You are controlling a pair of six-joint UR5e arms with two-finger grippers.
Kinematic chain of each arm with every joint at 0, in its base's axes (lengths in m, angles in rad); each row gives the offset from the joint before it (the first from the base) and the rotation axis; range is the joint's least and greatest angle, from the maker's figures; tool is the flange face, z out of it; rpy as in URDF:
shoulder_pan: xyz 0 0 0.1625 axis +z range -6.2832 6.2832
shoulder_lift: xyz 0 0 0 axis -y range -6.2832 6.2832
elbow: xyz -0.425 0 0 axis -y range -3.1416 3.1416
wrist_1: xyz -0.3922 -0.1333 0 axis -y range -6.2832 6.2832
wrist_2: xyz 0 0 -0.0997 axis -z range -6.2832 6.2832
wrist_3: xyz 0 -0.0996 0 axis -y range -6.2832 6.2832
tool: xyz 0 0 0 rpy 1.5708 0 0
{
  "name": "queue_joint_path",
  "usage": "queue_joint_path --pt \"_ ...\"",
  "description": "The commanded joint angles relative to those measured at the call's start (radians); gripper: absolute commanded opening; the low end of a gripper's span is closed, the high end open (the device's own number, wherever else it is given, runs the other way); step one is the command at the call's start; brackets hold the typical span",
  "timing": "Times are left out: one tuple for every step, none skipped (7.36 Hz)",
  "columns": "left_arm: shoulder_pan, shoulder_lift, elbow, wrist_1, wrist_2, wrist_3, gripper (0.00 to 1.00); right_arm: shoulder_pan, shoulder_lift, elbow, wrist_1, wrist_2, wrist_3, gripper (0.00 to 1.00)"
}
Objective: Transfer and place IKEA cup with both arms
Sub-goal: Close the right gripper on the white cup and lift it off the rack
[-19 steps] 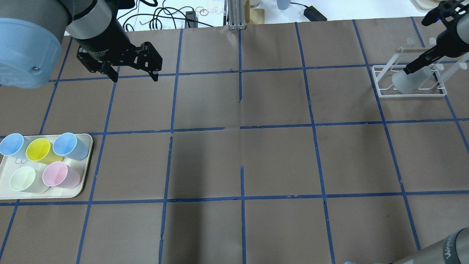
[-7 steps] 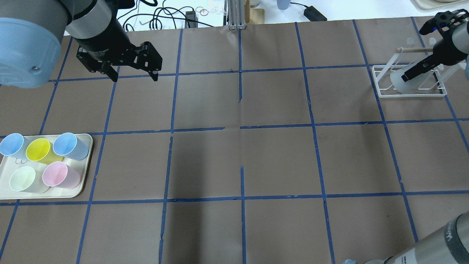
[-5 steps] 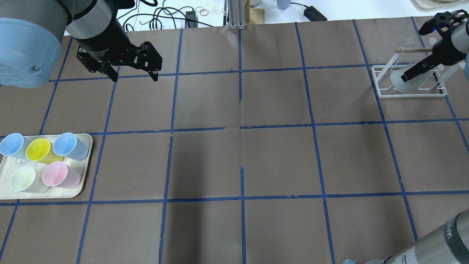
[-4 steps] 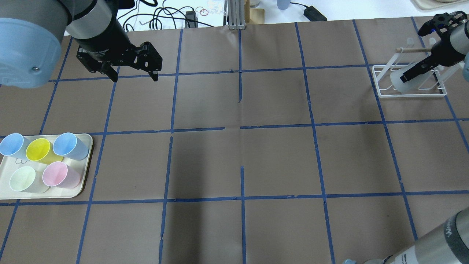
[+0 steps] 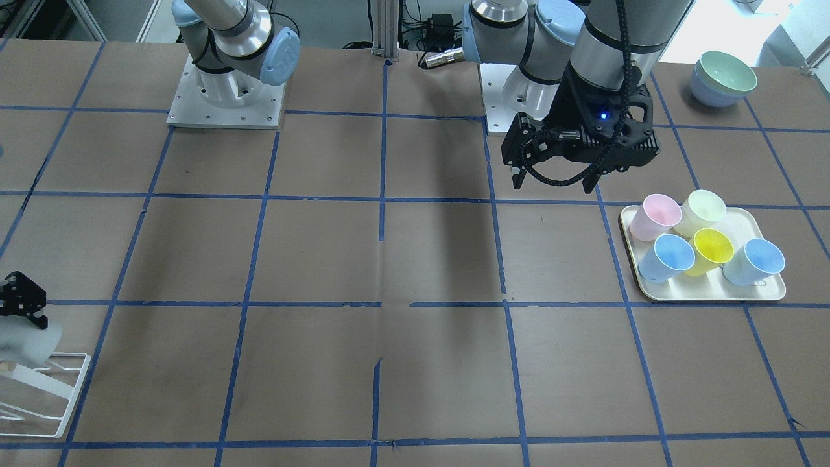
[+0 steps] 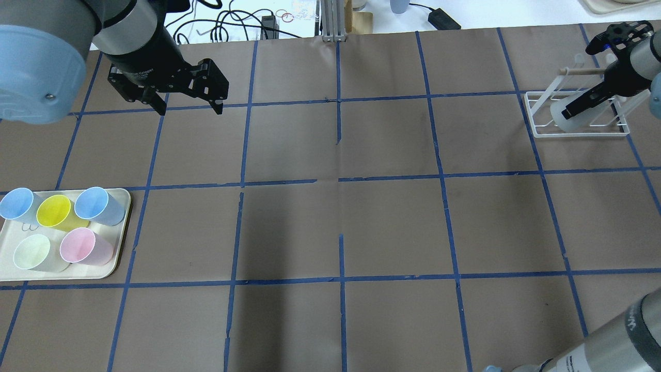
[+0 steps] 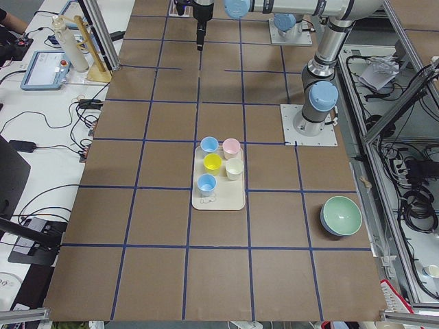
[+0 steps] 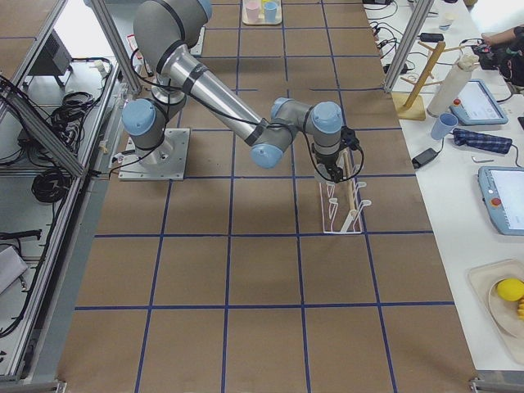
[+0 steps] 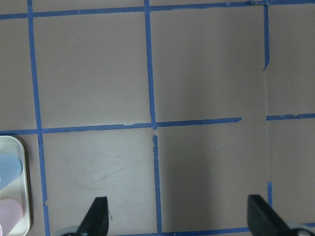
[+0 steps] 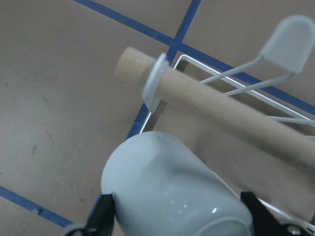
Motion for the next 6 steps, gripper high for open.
queue_joint_path --pt "0.001 0.0 0.0 0.0 0.0 0.0 1.0 0.001 -0.008 0.0 0.001 -0.001 0.002 0.63" --pt "0.001 0.0 0.0 0.0 0.0 0.0 1.0 0.001 -0.01 -0.001 0.001 -0.001 0.002 0.53" --pt "0.003 0.0 -0.001 0.0 0.0 0.0 1.0 0.001 -0.011 -0.006 0.003 -0.003 0.003 0.45" --pt "0.003 0.0 -0.001 0.0 0.0 0.0 1.0 0.001 -0.01 -0.027 0.015 -0.006 0.003 0.45" --pt "0.003 0.0 -0.001 0.0 0.0 0.0 1.0 0.001 -0.01 -0.037 0.017 -0.007 0.002 0.45" --pt "0.003 0.0 -0.001 0.0 0.0 0.002 1.0 0.001 -0.011 -0.038 0.017 -0.009 0.002 0.45"
